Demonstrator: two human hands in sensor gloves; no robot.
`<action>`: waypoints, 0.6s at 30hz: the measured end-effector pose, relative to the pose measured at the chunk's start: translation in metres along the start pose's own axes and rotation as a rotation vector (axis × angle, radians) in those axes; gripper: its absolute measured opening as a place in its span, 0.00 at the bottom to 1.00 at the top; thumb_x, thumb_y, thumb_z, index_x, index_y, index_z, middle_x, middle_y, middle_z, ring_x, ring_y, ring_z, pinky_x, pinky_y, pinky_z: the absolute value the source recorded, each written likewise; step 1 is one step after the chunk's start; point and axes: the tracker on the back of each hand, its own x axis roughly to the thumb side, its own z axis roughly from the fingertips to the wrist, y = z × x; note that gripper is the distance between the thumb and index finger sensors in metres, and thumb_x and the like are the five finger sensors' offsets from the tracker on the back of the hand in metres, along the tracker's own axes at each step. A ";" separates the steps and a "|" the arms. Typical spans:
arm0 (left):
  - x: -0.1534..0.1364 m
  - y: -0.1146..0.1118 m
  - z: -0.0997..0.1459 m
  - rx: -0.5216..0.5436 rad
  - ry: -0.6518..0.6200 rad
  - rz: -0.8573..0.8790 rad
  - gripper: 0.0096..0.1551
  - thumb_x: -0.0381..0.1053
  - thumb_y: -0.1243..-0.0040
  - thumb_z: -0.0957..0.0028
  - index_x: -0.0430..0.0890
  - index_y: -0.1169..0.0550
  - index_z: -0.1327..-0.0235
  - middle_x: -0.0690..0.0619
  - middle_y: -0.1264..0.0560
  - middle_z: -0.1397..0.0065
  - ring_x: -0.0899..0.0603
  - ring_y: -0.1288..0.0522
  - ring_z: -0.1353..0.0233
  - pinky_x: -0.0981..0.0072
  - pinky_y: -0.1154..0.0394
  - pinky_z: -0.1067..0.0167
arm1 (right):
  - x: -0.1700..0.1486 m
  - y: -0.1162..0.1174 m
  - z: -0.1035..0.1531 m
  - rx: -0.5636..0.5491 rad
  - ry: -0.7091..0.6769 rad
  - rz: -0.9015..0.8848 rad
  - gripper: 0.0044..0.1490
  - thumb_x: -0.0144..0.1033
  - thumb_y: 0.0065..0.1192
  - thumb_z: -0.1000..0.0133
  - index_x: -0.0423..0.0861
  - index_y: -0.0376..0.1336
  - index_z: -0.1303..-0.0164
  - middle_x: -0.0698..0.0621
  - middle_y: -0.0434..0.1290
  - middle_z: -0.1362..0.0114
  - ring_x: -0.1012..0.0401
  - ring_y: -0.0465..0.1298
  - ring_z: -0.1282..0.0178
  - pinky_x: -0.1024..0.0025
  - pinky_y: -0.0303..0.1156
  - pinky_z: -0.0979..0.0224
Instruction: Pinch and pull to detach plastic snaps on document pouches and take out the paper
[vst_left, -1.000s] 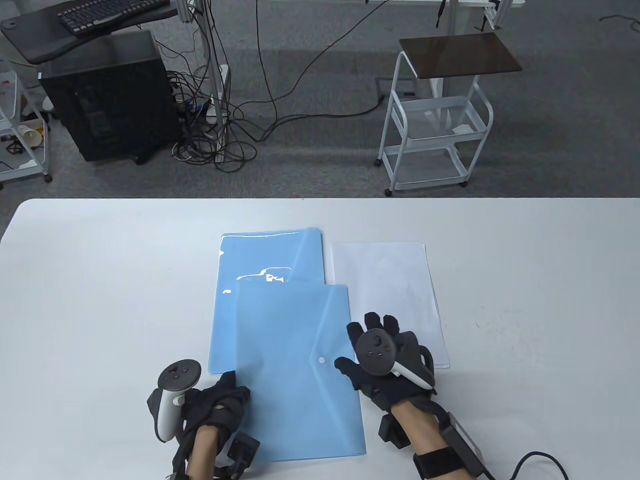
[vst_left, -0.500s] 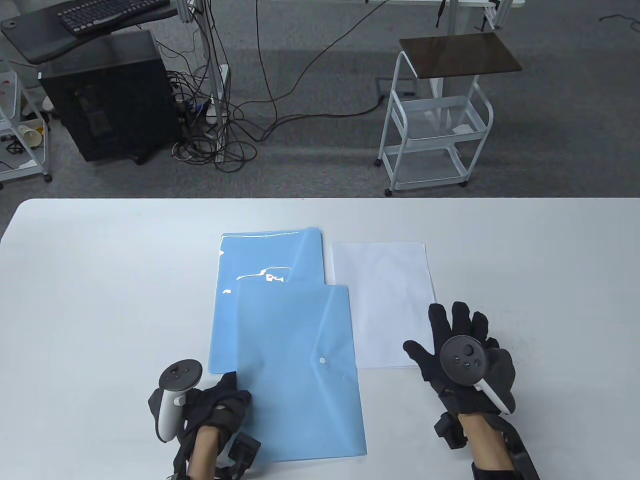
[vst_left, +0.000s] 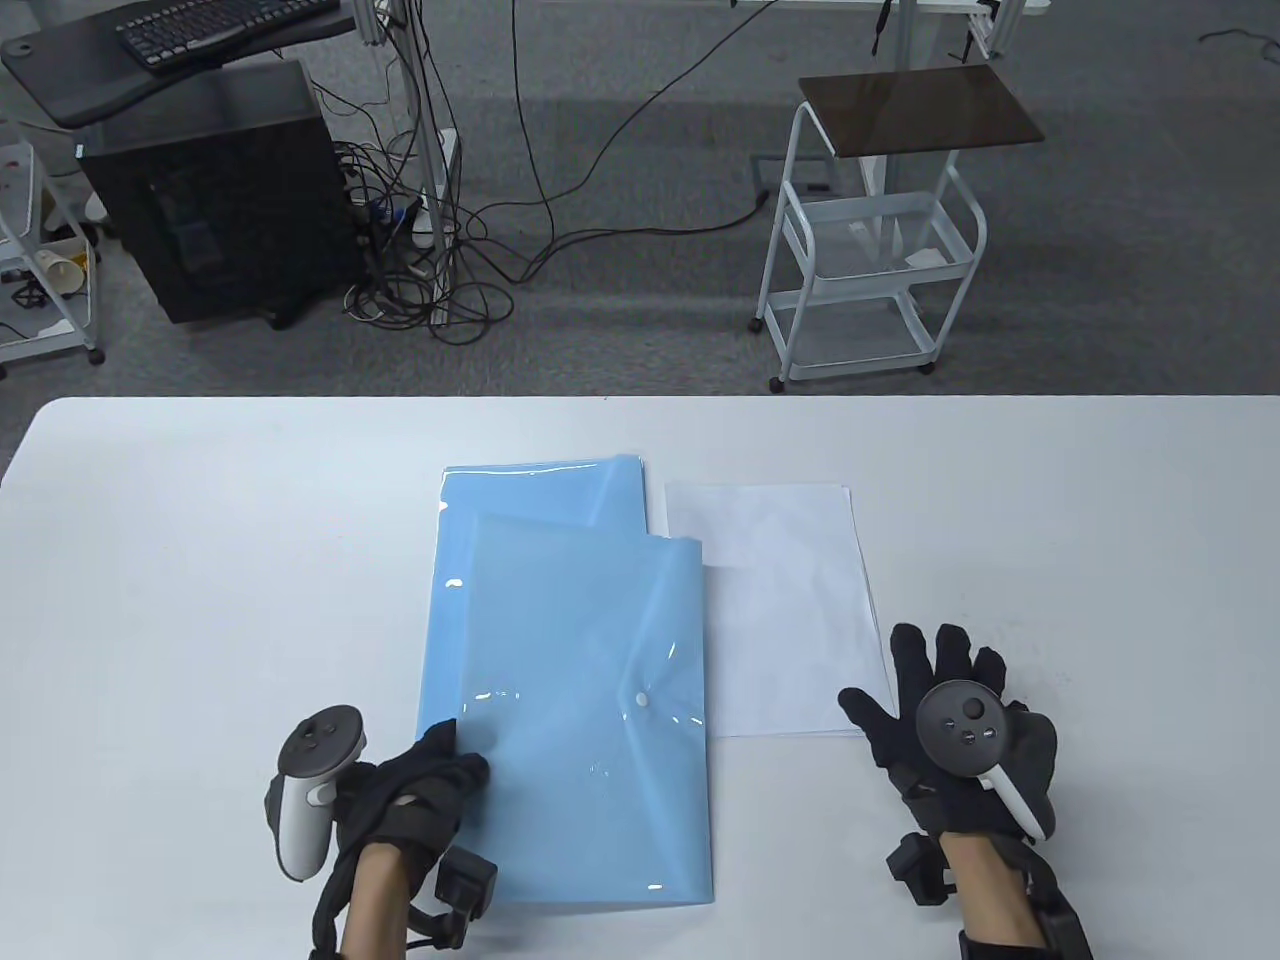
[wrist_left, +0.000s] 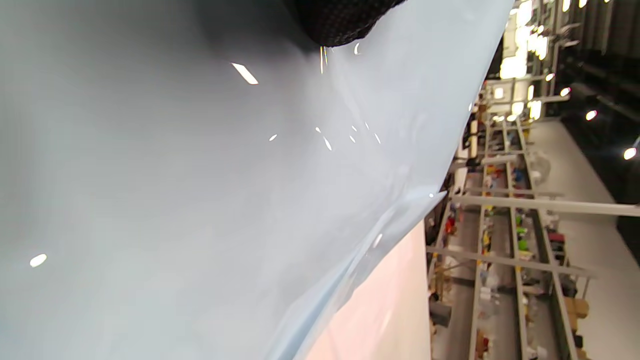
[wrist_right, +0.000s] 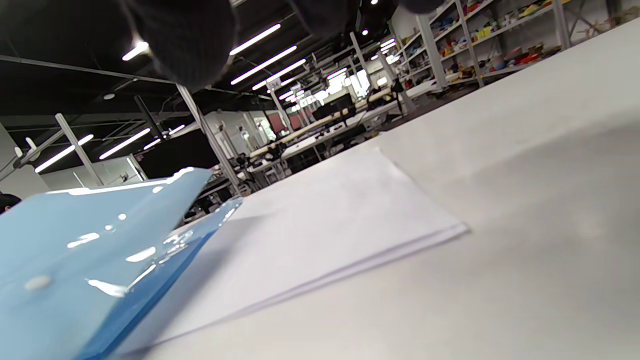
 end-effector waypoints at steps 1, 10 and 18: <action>0.003 0.004 0.000 0.019 -0.003 -0.005 0.27 0.38 0.47 0.41 0.37 0.34 0.28 0.45 0.21 0.35 0.38 0.16 0.48 0.51 0.18 0.51 | 0.000 0.000 0.000 -0.001 0.000 -0.003 0.55 0.64 0.56 0.40 0.43 0.46 0.11 0.24 0.43 0.09 0.20 0.42 0.20 0.10 0.42 0.38; 0.035 0.043 -0.034 0.237 -0.024 -0.098 0.27 0.40 0.47 0.40 0.39 0.33 0.27 0.48 0.20 0.37 0.42 0.15 0.50 0.54 0.18 0.52 | -0.003 0.001 0.001 0.009 0.012 -0.017 0.55 0.64 0.56 0.40 0.42 0.46 0.11 0.24 0.44 0.10 0.20 0.43 0.20 0.10 0.42 0.38; 0.043 0.044 -0.082 0.228 0.013 -0.087 0.27 0.41 0.46 0.40 0.40 0.32 0.27 0.48 0.19 0.38 0.41 0.15 0.51 0.53 0.18 0.53 | -0.005 0.001 -0.001 0.022 0.016 -0.034 0.55 0.64 0.56 0.39 0.41 0.47 0.12 0.23 0.45 0.10 0.20 0.44 0.20 0.10 0.43 0.38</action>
